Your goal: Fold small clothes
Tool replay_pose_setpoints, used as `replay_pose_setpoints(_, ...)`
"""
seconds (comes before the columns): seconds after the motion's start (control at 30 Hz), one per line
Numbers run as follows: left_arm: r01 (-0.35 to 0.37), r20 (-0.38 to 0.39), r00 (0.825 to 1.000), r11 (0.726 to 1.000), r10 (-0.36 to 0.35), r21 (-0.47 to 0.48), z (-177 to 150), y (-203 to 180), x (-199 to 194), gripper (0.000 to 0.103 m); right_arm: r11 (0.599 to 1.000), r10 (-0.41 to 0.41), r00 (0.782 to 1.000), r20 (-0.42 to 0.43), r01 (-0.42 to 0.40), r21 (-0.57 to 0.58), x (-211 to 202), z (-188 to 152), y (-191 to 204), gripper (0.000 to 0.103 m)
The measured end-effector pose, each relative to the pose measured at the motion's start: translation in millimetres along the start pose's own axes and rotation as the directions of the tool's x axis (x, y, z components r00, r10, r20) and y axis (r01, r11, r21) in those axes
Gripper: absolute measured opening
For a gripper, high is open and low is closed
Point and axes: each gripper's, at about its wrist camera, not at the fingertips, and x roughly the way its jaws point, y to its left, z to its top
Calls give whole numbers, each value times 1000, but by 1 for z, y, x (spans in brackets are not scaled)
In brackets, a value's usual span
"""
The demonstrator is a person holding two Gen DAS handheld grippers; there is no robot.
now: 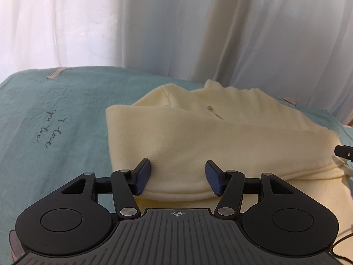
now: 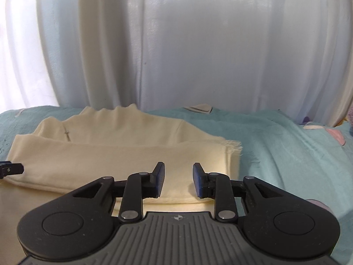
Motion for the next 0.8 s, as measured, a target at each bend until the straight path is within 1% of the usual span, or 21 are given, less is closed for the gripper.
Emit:
replay_pose_setpoints(0.07, -18, 6, 1000, 1000, 18, 13, -2, -3, 1, 63, 1000, 0, 998, -60, 0, -4, 15, -8, 5, 25)
replay_pose_setpoints(0.1, -21, 8, 1000, 1000, 21, 14, -2, -4, 1, 66, 1000, -4, 999, -53, 4, 0, 20, -12, 4, 24)
replay_pose_setpoints(0.13, -26, 8, 1000, 1000, 26, 14, -3, -4, 2, 66, 1000, -11, 1000, -25, 11, -9, 22, -14, 5, 24)
replay_pose_setpoints(0.17, -30, 7, 1000, 999, 30, 15, -3, -4, 3, 68, 999, -26, 1000, -17, 26, -26, 25, -14, 6, 24)
replay_pose_setpoints(0.23, -40, 15, 999, 999, 39, 20, -3, -4, 6, 71, 997, -70, 997, -12, 69, -44, 31, -12, 7, 24)
replay_pose_setpoints(0.27, -45, 19, 999, 999, 45, 19, -2, -4, 8, 74, 997, -73, 997, -11, 72, -40, 35, -11, 5, 24)
replay_pose_setpoints(0.37, -62, 17, 998, 998, 62, -1, 0, -3, 8, 75, 998, -57, 998, -20, 57, -5, 33, -8, -2, 24)
replay_pose_setpoints(0.43, -71, 7, 997, 997, 71, -20, -1, -4, 3, 73, 999, -49, 998, -27, 49, -9, 31, -8, -2, 26)
replay_pose_setpoints(0.63, -56, 7, 998, 998, 56, -35, -18, -12, -27, 76, 999, 19, 1000, -24, -18, 41, 24, -12, -16, 31)
replay_pose_setpoints(0.67, -49, 4, 999, 998, 49, -40, -22, -14, -34, 79, 998, 26, 999, -32, -24, 60, 22, -10, -18, 33)
replay_pose_setpoints(0.7, -38, 2, 999, 998, 39, -57, -26, -14, -40, 79, 995, 41, 998, -37, -38, 91, 18, -8, -20, 39)
replay_pose_setpoints(0.73, -22, 3, 1000, 996, 22, -84, -31, -14, -46, 80, 990, 64, 997, -36, -59, 126, 13, -7, -22, 48)
replay_pose_setpoints(0.77, -5, 2, 1000, 994, 5, -107, -35, -14, -50, 80, 982, 87, 996, -35, -79, 171, 6, -7, -26, 52)
replay_pose_setpoints(0.8, 11, -5, 1000, 990, -12, -138, -40, -13, -56, 80, 974, 101, 994, -34, -92, 208, 2, -8, -28, 53)
